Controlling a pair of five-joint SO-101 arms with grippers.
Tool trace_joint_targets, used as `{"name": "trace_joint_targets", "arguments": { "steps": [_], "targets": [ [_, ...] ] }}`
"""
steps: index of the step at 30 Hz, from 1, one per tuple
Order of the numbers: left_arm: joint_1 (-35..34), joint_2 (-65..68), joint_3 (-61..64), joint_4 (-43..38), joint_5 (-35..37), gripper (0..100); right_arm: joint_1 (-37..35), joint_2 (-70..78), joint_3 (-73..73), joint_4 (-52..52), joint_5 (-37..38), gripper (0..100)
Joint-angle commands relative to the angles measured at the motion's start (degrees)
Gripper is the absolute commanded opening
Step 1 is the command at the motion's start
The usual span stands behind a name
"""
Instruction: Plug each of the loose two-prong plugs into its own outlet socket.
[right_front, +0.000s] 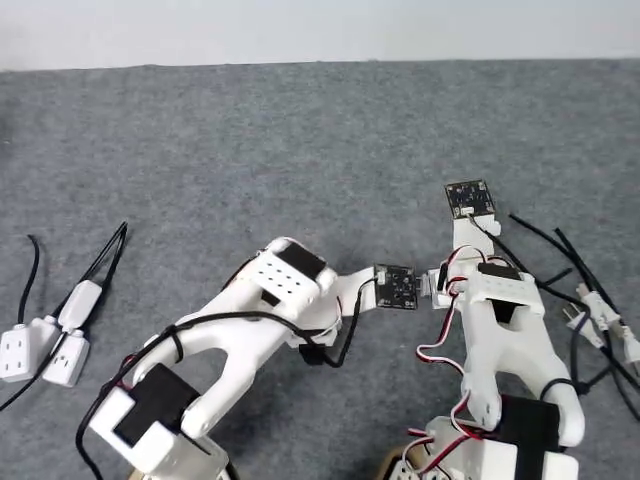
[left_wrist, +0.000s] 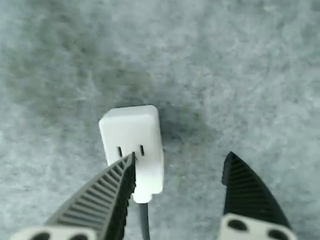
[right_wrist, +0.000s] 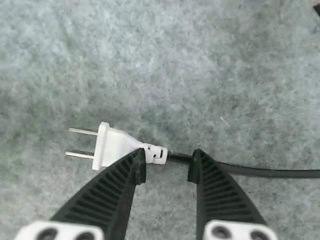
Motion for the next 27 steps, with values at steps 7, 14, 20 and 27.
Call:
{"name": "trace_joint_targets", "arguments": {
  "steps": [7,14,20,27],
  "targets": [
    [-1.5,-1.8,3.2,-9.1,1.0,26,0.5,0.0,-1.3,-1.3,-0.1,14.3],
    [-2.0,-0.6,3.6,-5.5,-0.3,26,0.5,0.0,-1.3,-1.3,-0.1,14.3],
    [-2.0,1.8,1.3,-1.4,-1.9,26,0.5,0.0,-1.3,-1.3,-0.1,14.3],
    [-1.3,2.8,0.0,1.6,-3.7,26,0.1,0.0,-1.3,-1.5,-0.1,14.3]
  ]
}}
